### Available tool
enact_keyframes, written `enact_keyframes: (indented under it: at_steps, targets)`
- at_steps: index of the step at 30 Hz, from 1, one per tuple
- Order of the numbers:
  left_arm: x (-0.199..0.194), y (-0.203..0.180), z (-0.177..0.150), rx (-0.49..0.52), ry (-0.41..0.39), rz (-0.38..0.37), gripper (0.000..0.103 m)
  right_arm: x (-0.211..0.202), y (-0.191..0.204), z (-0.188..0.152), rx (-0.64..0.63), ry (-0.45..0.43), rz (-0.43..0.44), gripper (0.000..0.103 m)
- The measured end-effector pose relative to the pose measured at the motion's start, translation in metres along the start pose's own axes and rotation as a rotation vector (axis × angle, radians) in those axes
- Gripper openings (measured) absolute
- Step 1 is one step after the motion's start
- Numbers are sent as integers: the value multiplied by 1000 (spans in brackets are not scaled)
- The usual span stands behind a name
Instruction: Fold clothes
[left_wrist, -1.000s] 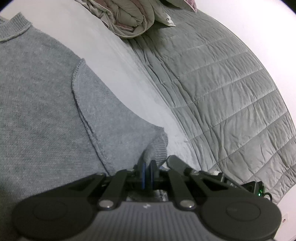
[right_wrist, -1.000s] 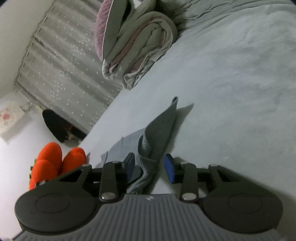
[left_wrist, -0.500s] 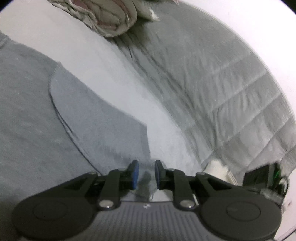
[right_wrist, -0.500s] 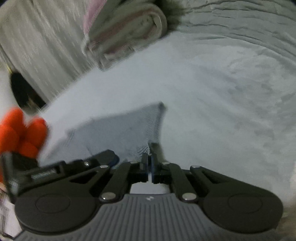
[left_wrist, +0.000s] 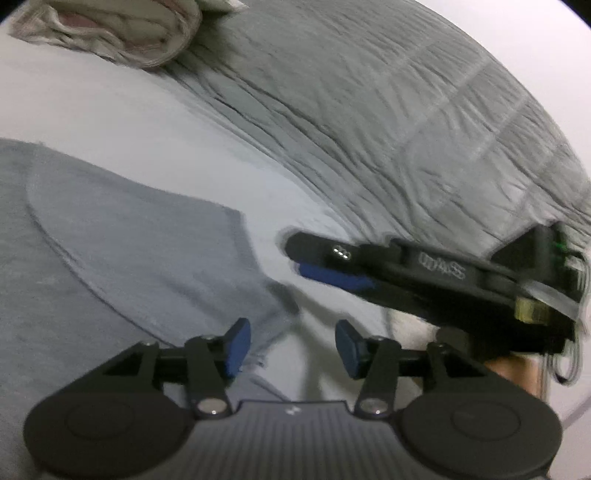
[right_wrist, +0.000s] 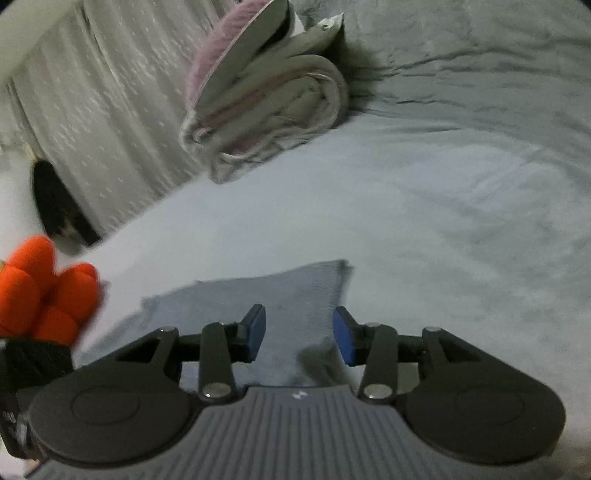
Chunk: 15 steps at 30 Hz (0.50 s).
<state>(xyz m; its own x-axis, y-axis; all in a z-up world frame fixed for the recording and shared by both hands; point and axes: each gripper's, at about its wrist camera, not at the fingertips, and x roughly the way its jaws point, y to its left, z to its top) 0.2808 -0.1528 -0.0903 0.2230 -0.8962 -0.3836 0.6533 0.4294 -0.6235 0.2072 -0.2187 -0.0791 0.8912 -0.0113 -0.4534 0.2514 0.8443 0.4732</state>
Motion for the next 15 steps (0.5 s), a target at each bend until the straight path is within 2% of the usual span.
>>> enact_keyframes:
  at_steps: [4,7,8,10,13,15]
  targets:
    - [-2,-6,-1,26,72,-57,54,14,-9,-2,82,9,88,42]
    - [-5,-12,-4,60,83,-30,56,23,-12,-5,106,60,151,40]
    - [-6,-13,-5,61,82,-17,56,25,-13,-4,103,86,133,40]
    - [-13,-15,-6,59,76,9,56,26,-13,-5,67,107,84,16]
    - [-35,-14,-12,46,57,78,58,21,-15,-2,48,96,37,15]
    - [-56,-11,-20,33,23,143,63,18,-11,-1,13,79,-8,15]
